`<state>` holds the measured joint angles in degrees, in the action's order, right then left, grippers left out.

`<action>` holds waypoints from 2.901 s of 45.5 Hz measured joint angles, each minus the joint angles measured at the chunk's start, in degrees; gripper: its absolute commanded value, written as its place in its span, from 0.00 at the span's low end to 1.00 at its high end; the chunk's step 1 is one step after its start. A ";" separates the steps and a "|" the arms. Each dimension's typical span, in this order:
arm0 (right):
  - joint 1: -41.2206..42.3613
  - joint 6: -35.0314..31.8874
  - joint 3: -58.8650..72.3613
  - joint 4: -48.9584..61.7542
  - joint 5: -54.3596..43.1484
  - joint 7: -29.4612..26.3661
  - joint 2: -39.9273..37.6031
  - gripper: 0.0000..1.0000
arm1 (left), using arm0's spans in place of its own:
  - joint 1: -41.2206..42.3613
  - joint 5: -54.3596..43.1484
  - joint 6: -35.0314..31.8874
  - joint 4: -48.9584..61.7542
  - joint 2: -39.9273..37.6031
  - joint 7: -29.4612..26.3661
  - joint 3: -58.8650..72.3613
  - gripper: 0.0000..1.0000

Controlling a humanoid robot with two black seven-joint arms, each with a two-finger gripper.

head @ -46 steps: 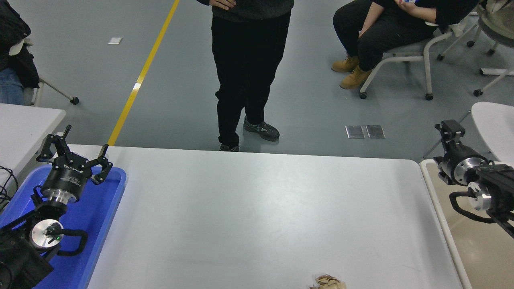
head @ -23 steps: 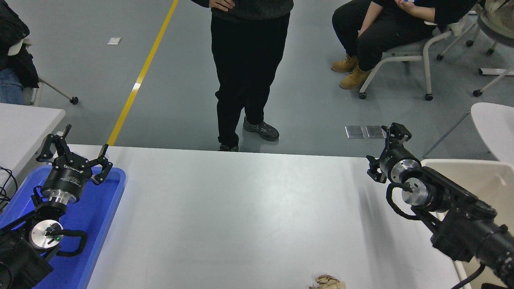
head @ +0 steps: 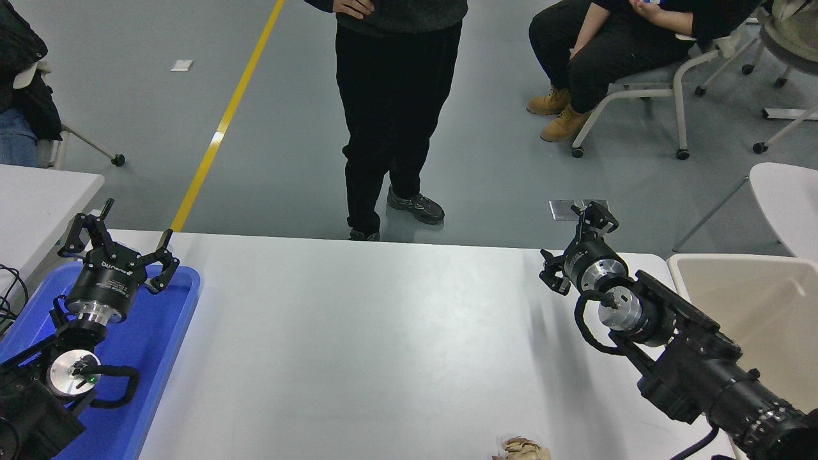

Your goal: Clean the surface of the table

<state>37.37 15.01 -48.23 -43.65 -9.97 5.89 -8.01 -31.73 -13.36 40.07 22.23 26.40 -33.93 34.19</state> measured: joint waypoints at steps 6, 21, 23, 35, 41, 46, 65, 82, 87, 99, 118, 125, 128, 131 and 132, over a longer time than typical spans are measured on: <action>0.19 -1.81 0.31 -0.52 0.05 -0.04 -0.94 1.00 | 0.00 0.00 0.00 0.00 0.00 0.00 -0.01 1.00; 0.45 -4.75 3.08 -6.33 -0.34 0.11 -8.79 1.00 | 0.00 0.00 0.00 0.00 0.01 0.00 -0.01 1.00; 0.51 -5.14 4.10 -8.26 -0.47 0.43 -10.82 1.00 | 0.00 0.00 0.00 0.00 0.01 0.00 -0.01 1.00; 1.58 -6.53 14.03 -20.24 -6.96 2.83 -23.65 1.00 | 0.00 0.00 0.01 0.00 0.01 0.00 0.00 1.00; 2.00 -6.79 19.95 -27.24 -15.57 3.77 -30.73 1.00 | 0.00 0.00 0.02 0.00 0.01 0.00 0.03 1.00; 2.19 -6.92 24.39 -31.51 -23.80 4.20 -35.60 1.00 | 0.00 -0.01 0.02 0.00 0.01 0.00 0.05 1.00; 3.80 -11.97 37.12 -43.17 -44.77 5.16 -48.81 1.00 | 0.00 0.00 0.02 0.00 0.00 0.00 0.05 1.00; 4.06 -14.21 48.79 -48.31 -62.89 5.98 -50.87 1.00 | 0.00 0.00 0.02 0.00 -0.01 0.00 0.04 1.00; 4.05 -14.25 51.76 -48.62 -66.73 6.06 -49.74 1.00 | 0.00 0.00 0.02 0.00 -0.01 0.00 0.02 1.00; 3.58 -14.06 56.08 -48.59 -71.58 6.13 -45.74 1.00 | 0.00 0.00 0.02 0.00 -0.01 0.00 0.00 1.00; 3.37 -11.56 58.24 -43.68 -72.88 6.14 -35.56 1.00 | 0.00 0.00 0.01 0.01 -0.03 0.00 0.00 1.00; 3.22 -11.07 58.46 -40.72 -72.87 6.14 -32.12 1.00 | 0.00 0.00 0.01 0.00 -0.03 0.00 0.00 1.00; 3.12 -10.95 58.51 -39.69 -72.90 6.14 -31.06 1.00 | 0.00 0.00 0.01 0.00 -0.02 0.00 0.00 1.00; 2.95 -10.85 58.58 -38.67 -73.08 6.15 -30.05 1.00 | 0.00 0.00 0.01 0.00 -0.02 0.00 0.00 1.00; 2.89 -10.83 58.62 -38.30 -73.15 6.15 -29.72 1.00 | 0.00 0.00 0.01 0.00 -0.02 0.00 0.00 1.00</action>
<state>40.26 4.18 10.39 -81.94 -83.12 12.04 -37.73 -31.73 -13.36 40.08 22.24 26.38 -33.92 34.19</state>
